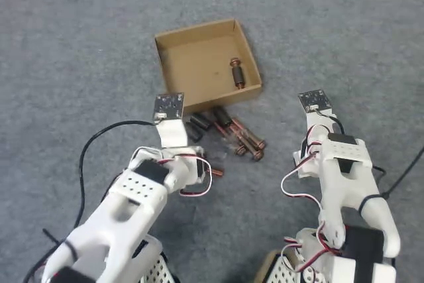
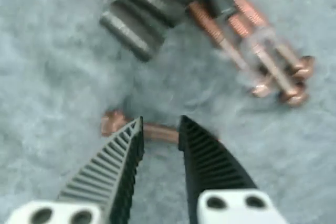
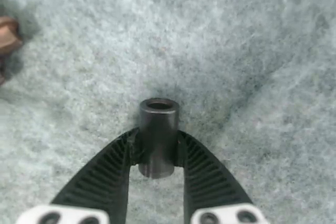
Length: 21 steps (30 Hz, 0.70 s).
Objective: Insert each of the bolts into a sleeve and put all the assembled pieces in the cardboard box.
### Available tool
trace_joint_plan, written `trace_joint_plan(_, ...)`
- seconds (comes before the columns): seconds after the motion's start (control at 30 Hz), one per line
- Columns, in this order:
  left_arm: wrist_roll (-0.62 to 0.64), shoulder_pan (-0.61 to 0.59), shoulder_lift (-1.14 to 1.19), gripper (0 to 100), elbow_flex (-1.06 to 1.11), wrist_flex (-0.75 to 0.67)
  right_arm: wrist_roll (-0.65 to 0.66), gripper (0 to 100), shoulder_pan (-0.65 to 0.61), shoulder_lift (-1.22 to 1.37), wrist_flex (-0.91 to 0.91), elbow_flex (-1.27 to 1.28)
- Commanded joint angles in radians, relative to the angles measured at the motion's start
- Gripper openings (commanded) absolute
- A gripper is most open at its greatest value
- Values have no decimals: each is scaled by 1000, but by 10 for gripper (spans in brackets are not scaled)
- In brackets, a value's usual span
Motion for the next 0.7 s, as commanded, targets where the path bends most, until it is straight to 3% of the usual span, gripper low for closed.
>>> trace_joint_plan(0.0,9,-8,110,92,-71,-21,11,7,-10,-53,-15,2)
trace_joint_plan(0.2,12,-17,212,98,-119,-18,12,7,-18,-53,-15,3)
trace_joint_plan(0.4,23,-17,239,179,-127,-17,12,7,-18,-53,-15,3)
trace_joint_plan(0.67,40,-6,238,180,-136,15,12,7,-18,-53,-13,3)
